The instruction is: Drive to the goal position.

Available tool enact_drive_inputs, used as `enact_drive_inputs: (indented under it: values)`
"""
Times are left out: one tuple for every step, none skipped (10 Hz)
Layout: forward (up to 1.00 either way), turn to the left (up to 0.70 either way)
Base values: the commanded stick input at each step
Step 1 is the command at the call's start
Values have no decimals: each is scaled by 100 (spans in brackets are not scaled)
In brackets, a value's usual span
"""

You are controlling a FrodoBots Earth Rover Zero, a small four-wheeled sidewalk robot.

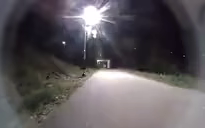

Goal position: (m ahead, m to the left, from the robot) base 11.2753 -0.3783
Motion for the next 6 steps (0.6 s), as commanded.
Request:
enact_drive_inputs:
  values:
    - [70, 1]
    - [70, 1]
    - [70, 1]
    - [70, 1]
    - [70, 1]
    - [70, 1]
